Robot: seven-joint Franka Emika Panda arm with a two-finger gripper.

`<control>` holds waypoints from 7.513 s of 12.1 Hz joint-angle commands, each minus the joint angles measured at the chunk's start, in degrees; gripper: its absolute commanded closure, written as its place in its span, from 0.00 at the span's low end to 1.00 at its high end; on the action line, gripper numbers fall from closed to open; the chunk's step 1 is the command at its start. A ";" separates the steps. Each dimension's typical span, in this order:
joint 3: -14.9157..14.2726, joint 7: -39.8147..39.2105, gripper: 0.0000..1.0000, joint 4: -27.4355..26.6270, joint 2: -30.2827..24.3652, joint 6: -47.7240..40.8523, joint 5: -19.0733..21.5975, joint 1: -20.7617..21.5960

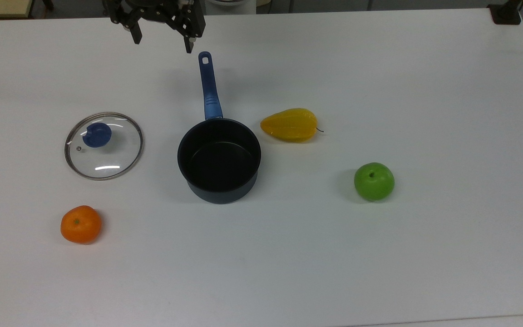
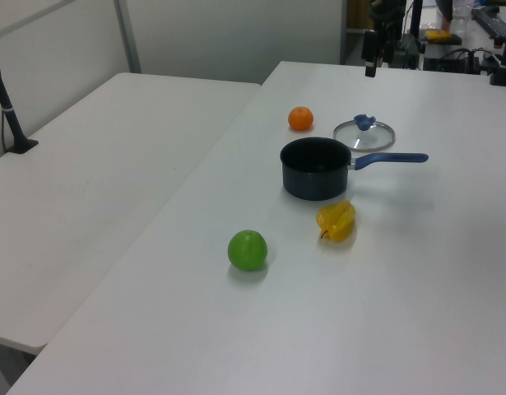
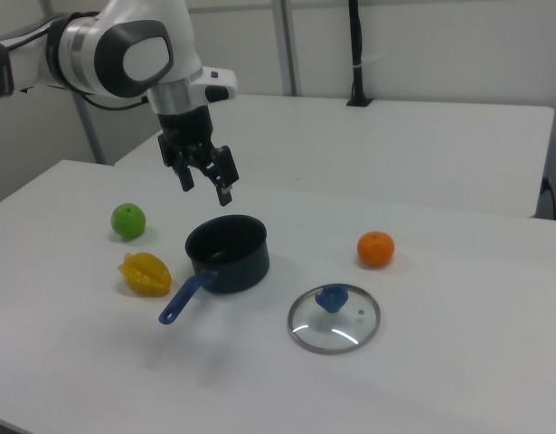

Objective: Close lid

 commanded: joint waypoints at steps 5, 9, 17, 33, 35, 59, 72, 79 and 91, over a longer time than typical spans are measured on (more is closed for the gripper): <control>-0.35 -0.24 0.00 -0.59 -0.38 -0.04 -0.93 0.97; -0.35 -0.15 0.00 -0.59 -0.64 -0.13 -0.84 0.44; -0.52 0.29 0.00 0.11 0.41 -0.30 -0.49 0.18; -0.61 -5.77 0.02 1.52 1.47 0.93 0.13 -2.11; -0.70 -6.83 0.02 1.43 1.56 1.27 -0.14 -3.68; -0.35 -15.18 0.00 -0.33 21.50 26.14 -2.51 -15.39; -0.08 -15.18 0.08 -0.33 22.56 26.68 -2.68 -14.06; -0.08 -15.18 0.21 -0.94 22.56 26.59 -2.69 -13.89; -0.08 -14.92 0.45 -0.24 17.04 21.41 -1.90 -14.85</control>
